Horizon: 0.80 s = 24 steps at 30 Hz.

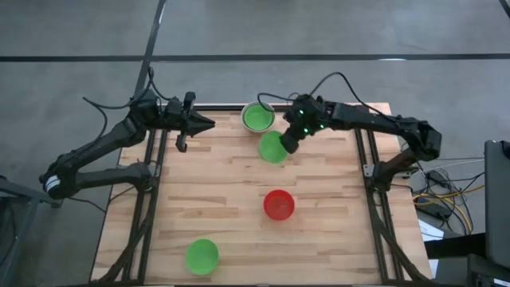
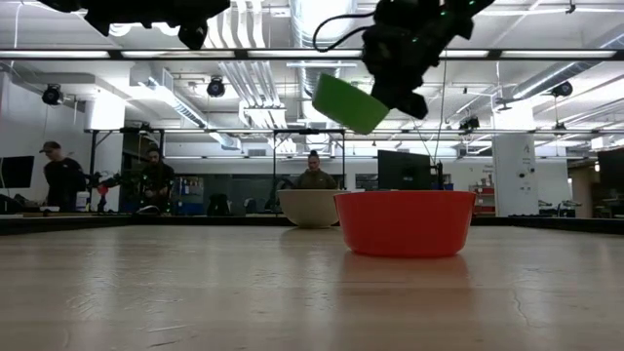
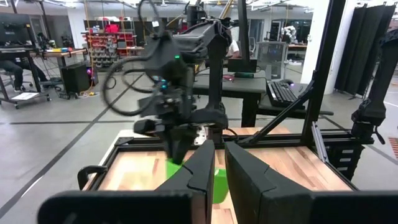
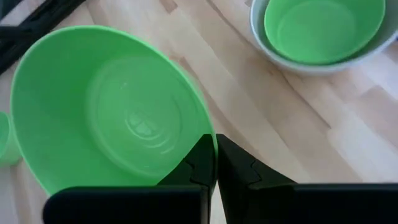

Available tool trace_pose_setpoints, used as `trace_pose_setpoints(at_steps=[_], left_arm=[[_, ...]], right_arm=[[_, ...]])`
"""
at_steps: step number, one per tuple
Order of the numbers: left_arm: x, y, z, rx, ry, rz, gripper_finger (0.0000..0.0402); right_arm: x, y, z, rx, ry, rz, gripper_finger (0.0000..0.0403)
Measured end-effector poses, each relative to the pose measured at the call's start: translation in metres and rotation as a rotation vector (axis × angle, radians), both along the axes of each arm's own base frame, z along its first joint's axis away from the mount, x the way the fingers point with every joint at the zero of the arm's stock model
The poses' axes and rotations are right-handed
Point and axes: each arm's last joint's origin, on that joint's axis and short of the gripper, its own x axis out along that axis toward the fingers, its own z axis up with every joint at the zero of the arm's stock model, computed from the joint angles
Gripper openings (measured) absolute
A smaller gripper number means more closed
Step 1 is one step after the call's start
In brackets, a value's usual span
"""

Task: Nest bowls inside each other
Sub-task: Stack the right green bowl on top of the stacked green bowl

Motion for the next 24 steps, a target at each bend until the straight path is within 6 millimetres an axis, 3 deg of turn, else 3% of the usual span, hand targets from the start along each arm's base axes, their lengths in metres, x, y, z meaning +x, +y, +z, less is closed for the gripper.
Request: trace_pose_setpoints(at_steps=[7, 15, 24], left_arm=[[0.0, 0.0, 0.0, 0.0, 0.0, 0.0, 0.0044], [0.0, 0.0, 0.0, 0.0, 0.0, 0.0, 0.0044], [0.0, 0.0, 0.0, 0.0, 0.0, 0.0, 0.0044]], right_arm=[[0.018, -0.038, -0.001, 0.042, -0.021, -0.035, 0.0008], [0.024, -0.076, -0.004, 0.06, -0.035, -0.097, 0.0008], [0.033, -0.101, -0.008, 0.072, -0.038, -0.133, 0.0008]])
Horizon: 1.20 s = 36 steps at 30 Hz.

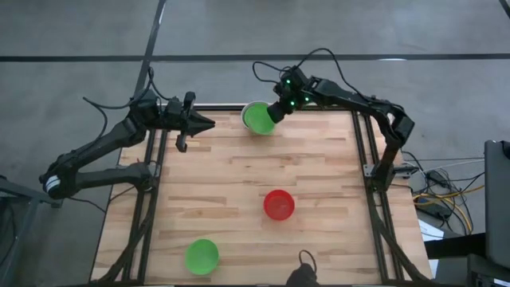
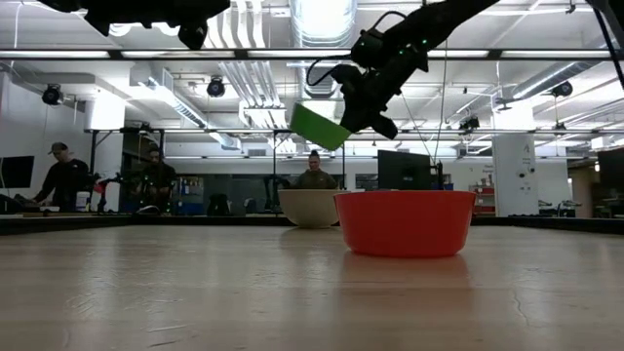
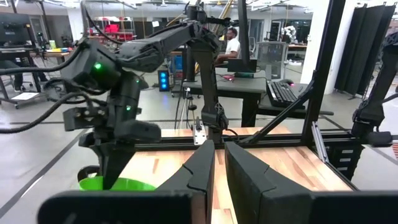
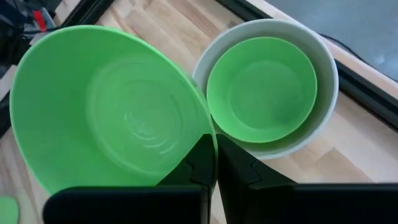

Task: Nest bowls inside each other
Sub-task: Stack the right green bowl on top of the stacked green bowl

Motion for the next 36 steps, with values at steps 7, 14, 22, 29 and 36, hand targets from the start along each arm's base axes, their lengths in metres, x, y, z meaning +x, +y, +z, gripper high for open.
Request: trace_pose_setpoints(at_steps=[7, 14, 22, 29, 36], left_arm=[[0.0, 0.0, 0.0, 0.0, 0.0, 0.0, 0.0044], [0.0, 0.0, 0.0, 0.0, 0.0, 0.0, 0.0044], [0.0, 0.0, 0.0, 0.0, 0.0, 0.0, 0.0044], [0.0, 0.0, 0.0, 0.0, 0.0, 0.0, 0.0044], [0.0, 0.0, 0.0, 0.0, 0.0, 0.0, 0.0044]], right_arm=[[0.005, -0.014, -0.01, 0.015, 0.014, -0.019, 0.0008], [-0.008, -0.032, -0.011, 0.036, 0.015, -0.095, 0.0008], [-0.012, -0.038, -0.011, 0.023, 0.015, -0.108, 0.0008], [-0.006, -0.043, -0.024, 0.035, 0.013, -0.09, 0.0008], [0.005, -0.051, -0.045, 0.09, 0.008, -0.069, 0.0008]])
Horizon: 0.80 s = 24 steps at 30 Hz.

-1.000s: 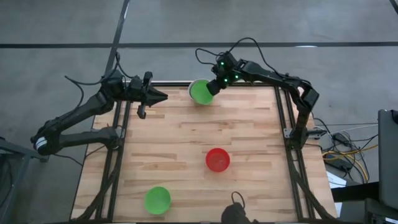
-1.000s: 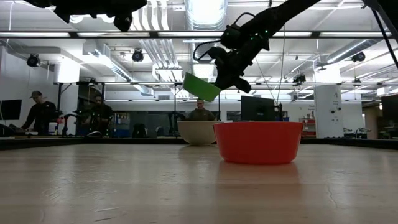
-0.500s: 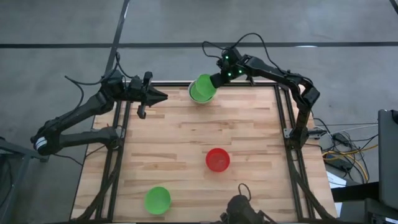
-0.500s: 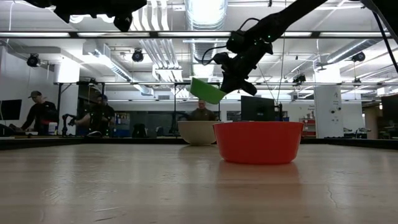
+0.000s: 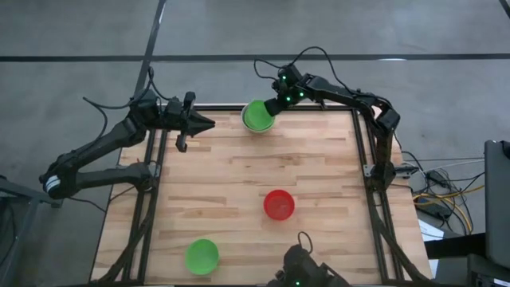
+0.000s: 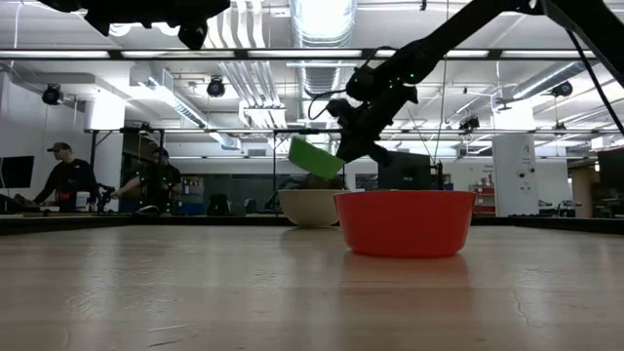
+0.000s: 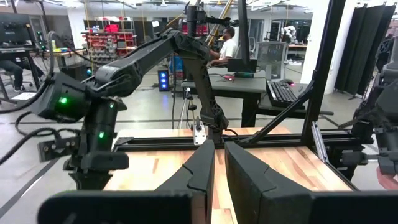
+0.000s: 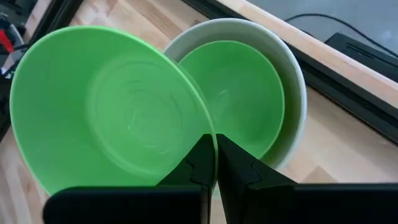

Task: Nest bowls inside each other
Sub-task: Stack the right green bowl on top of the stacked green bowl

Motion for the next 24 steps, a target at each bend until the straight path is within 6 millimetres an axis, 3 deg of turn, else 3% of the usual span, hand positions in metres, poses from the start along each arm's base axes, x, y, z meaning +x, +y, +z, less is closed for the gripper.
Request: trace_pose_setpoints(at_steps=[10, 24], left_arm=[[0.0, 0.0, 0.0, 0.0, 0.0, 0.0, 0.0044], [0.0, 0.0, 0.0, 0.0, 0.001, 0.0, 0.0044]], right_arm=[[0.012, -0.016, -0.009, 0.013, 0.047, -0.018, 0.0008], [0.008, -0.026, 0.018, 0.044, 0.232, -0.022, 0.0008]])
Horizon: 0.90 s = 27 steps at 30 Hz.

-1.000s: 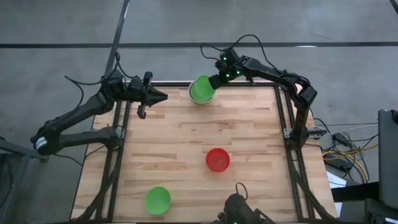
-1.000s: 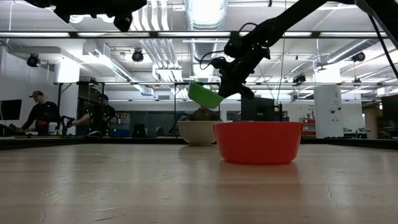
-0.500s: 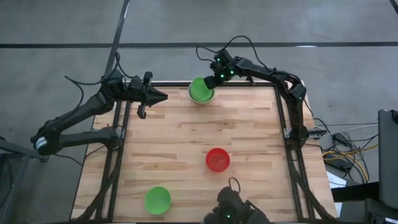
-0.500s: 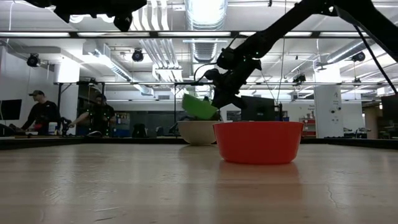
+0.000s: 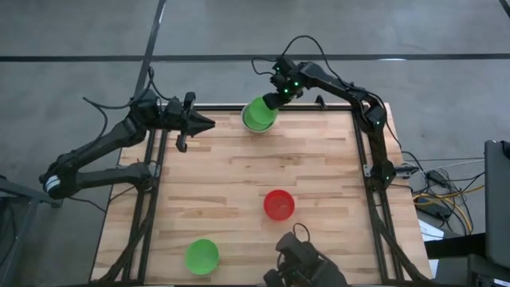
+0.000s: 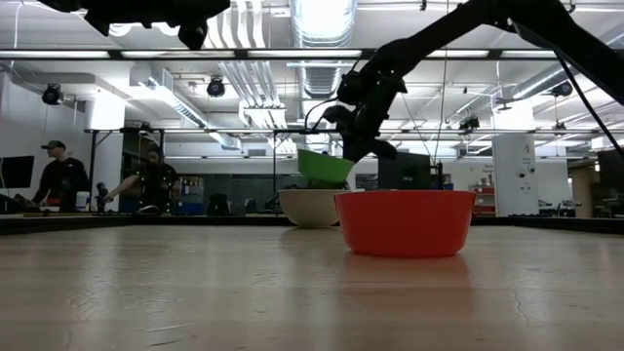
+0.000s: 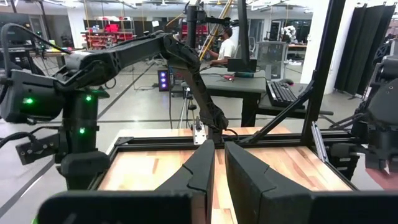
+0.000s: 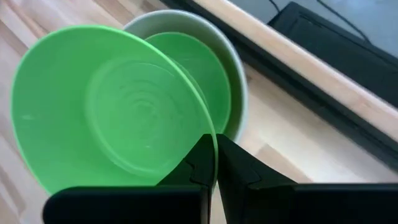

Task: Nest bowls inside each other
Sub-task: Stack the right green bowl on top of the stacked green bowl

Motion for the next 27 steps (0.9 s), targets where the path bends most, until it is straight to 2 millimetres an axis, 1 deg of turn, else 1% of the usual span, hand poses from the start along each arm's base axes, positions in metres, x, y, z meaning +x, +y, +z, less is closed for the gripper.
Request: trace_pose_setpoints(at_steps=[6, 12, 18, 21, 27], left_arm=[[0.0, 0.0, 0.0, 0.0, 0.0, 0.0, 0.0044], [0.0, 0.0, -0.001, -0.003, 0.004, 0.0, 0.0044], [0.001, 0.001, -0.001, -0.005, 0.006, 0.0, 0.0044], [0.001, 0.001, -0.001, -0.005, 0.006, 0.0, 0.0044], [0.001, 0.001, -0.001, -0.005, 0.006, 0.0, 0.0044]], right_arm=[[0.004, -0.002, -0.005, 0.013, 0.011, 0.018, 0.0008], [0.008, -0.004, -0.021, 0.068, 0.01, 0.033, 0.0008], [0.015, -0.005, -0.029, 0.076, -0.012, 0.052, 0.0008], [0.018, -0.005, -0.032, 0.074, -0.03, 0.06, 0.0008], [0.018, -0.006, -0.034, 0.079, -0.024, 0.058, 0.0008]])
